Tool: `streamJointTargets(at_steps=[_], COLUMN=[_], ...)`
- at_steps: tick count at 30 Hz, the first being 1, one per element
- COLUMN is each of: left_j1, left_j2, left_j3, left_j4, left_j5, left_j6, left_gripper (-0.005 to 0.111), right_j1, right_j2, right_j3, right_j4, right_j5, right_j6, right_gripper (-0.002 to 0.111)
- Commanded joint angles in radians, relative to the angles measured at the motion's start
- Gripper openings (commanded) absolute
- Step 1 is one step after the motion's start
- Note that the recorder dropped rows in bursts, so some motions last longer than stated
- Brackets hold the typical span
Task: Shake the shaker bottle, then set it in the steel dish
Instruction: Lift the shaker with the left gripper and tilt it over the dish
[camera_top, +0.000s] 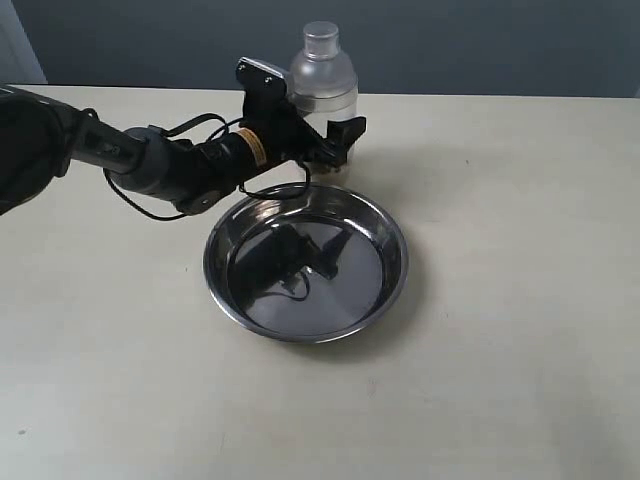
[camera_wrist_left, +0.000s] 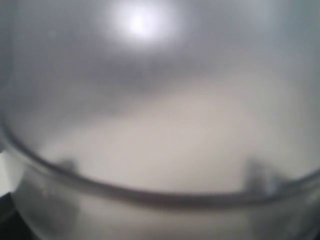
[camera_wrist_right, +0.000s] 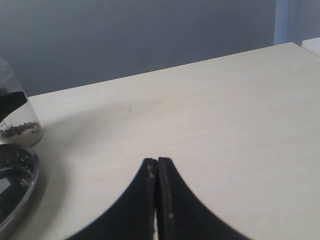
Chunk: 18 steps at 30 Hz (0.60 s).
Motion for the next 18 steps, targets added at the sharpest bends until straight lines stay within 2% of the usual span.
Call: streamJointTargets(at_steps=[1, 7, 14, 18], left_j1=[-0.001, -0.001, -0.001, -0.001], left_j2=[0.000, 0.000, 0.000, 0.000], left_j3=[0.000, 0.000, 0.000, 0.000], left_j4=[-0.015, -0.005, -0.026, -0.019], left_j5=[-0.011, -0.011, 0.009, 0.082], left_j6=[-0.047, -0.167, -0.097, -0.084], left_gripper=[0.001, 0.001, 0.001, 0.001], right_j1=[0.002, 0.002, 0.002, 0.002], right_j2=[-0.005, -0.005, -0.005, -0.005], right_j3=[0.002, 0.002, 0.002, 0.002], right_j4=[-0.001, -0.001, -0.001, -0.001], right_j5=[-0.011, -0.011, -0.011, -0.011], right_j6=[0.000, 0.000, 0.000, 0.000], right_gripper=[-0.001, -0.001, -0.001, -0.001])
